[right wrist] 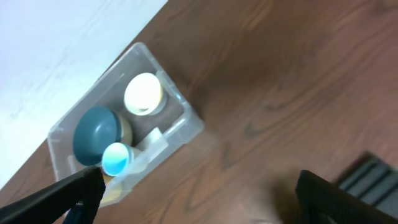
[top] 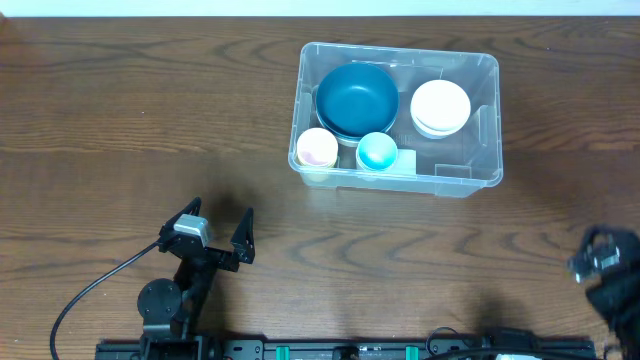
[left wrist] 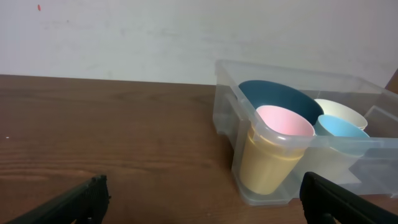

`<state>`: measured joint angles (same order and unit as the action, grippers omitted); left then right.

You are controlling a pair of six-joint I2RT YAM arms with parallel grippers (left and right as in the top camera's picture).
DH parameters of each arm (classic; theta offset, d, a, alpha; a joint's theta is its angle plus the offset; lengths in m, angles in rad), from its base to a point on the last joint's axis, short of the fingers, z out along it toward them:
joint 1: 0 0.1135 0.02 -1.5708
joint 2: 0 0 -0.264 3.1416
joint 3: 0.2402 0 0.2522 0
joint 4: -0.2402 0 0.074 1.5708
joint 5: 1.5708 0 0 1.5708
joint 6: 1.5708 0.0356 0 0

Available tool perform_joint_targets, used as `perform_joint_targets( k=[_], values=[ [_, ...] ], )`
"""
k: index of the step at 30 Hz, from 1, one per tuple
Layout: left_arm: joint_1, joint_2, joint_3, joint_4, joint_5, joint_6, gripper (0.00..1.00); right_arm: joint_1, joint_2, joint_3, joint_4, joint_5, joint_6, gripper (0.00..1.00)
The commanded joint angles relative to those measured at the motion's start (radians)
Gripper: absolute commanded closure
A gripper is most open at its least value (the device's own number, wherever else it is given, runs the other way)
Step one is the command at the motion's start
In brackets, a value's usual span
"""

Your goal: Pack container

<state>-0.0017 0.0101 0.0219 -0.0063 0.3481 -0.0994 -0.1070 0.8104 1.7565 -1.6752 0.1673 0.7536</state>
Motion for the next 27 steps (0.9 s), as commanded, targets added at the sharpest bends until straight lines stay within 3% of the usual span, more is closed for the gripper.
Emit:
perform_joint_targets(
  k=[1, 5, 10, 19, 27],
  values=[
    [0.003, -0.006, -0.018, -0.038, 0.003, 0.017, 0.02, 0.008, -0.07, -0.077, -0.022, 0.057, 0.008, 0.01],
    [0.003, -0.006, -0.018, -0.038, 0.003, 0.017, 0.02, 0.008, -0.185, -0.262, 0.056, 0.049, 0.009, 0.01],
    [0.003, -0.006, -0.018, -0.038, 0.003, 0.017, 0.02, 0.008, -0.332, -0.547, 0.362, 0.002, -0.005, 0.01],
    [0.003, -0.006, -0.018, -0.038, 0.003, 0.017, 0.02, 0.009, -0.56, -1.021, 0.988, -0.285, -0.435, 0.01],
    [0.003, -0.006, -0.018, -0.038, 0.003, 0.017, 0.02, 0.009, -0.68, -1.286, 1.098, -0.24, -0.455, 0.01]
  ],
)
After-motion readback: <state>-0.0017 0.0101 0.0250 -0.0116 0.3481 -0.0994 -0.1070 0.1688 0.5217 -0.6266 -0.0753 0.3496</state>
